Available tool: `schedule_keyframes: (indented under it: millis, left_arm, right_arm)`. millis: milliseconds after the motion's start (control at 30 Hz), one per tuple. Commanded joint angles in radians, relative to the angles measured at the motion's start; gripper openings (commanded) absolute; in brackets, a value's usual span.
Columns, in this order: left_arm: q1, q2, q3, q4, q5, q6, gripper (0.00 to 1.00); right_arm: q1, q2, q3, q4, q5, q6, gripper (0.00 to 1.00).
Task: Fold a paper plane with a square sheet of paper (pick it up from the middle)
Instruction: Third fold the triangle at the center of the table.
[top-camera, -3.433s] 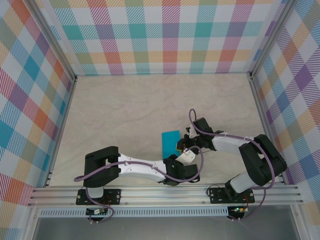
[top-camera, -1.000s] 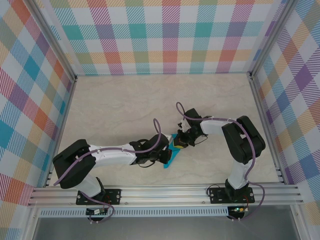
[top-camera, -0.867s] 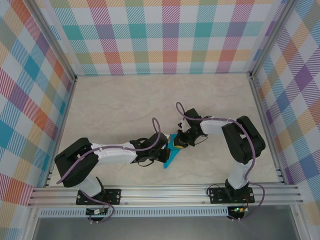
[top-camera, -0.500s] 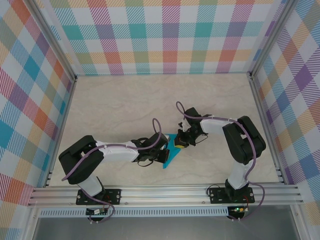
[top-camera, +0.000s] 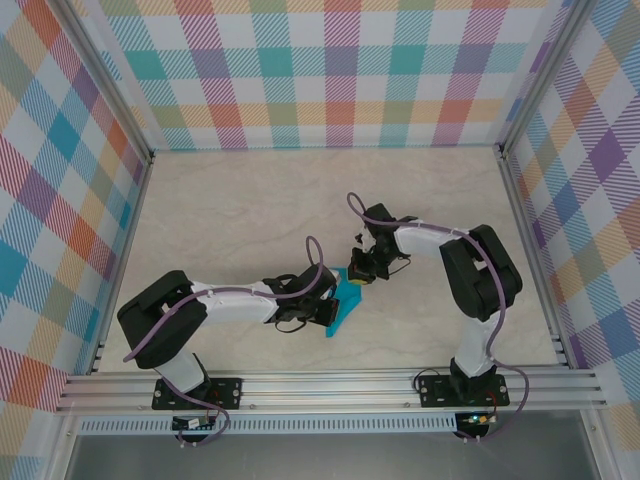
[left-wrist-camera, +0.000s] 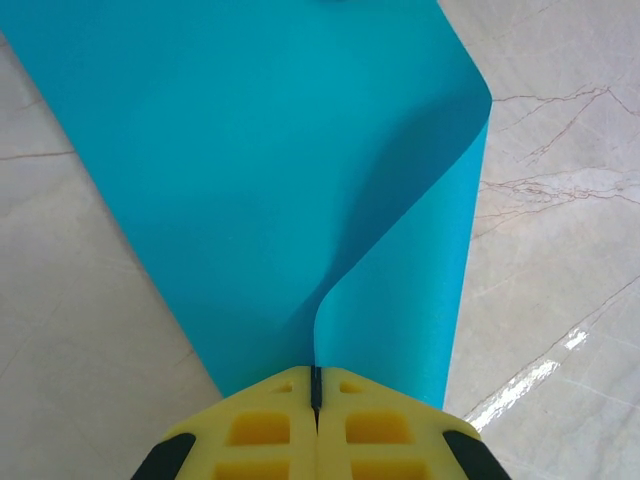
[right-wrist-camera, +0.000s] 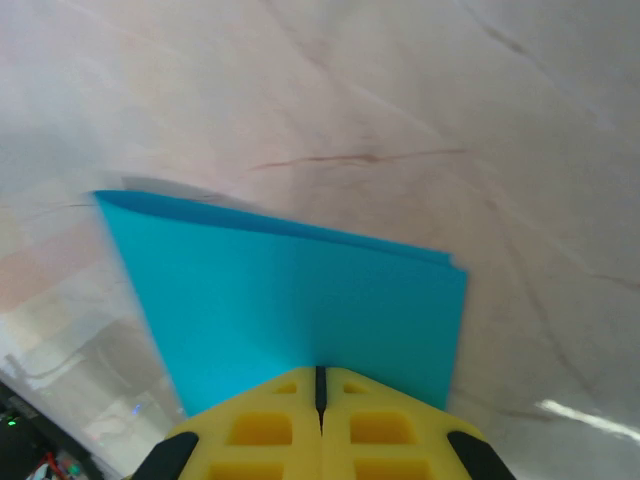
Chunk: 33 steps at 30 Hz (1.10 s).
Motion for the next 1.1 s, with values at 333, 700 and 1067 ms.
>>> schedule_keyframes:
  millis: [333,700,1067]
  left_arm:
    - [0.072,-0.032,0.023,-0.031,0.061,0.064,0.04]
    - [0.089,0.007,0.030,-0.015,0.074,0.076,0.04]
    - [0.114,0.037,0.038,0.028,0.143,0.100,0.02]
  right_arm:
    - [0.006,0.028,-0.009,-0.049,0.046,-0.034,0.05]
    - [0.005,0.032,-0.012,-0.036,0.029,-0.025,0.06]
    - [0.005,0.038,-0.019,-0.029,0.024,-0.026,0.07]
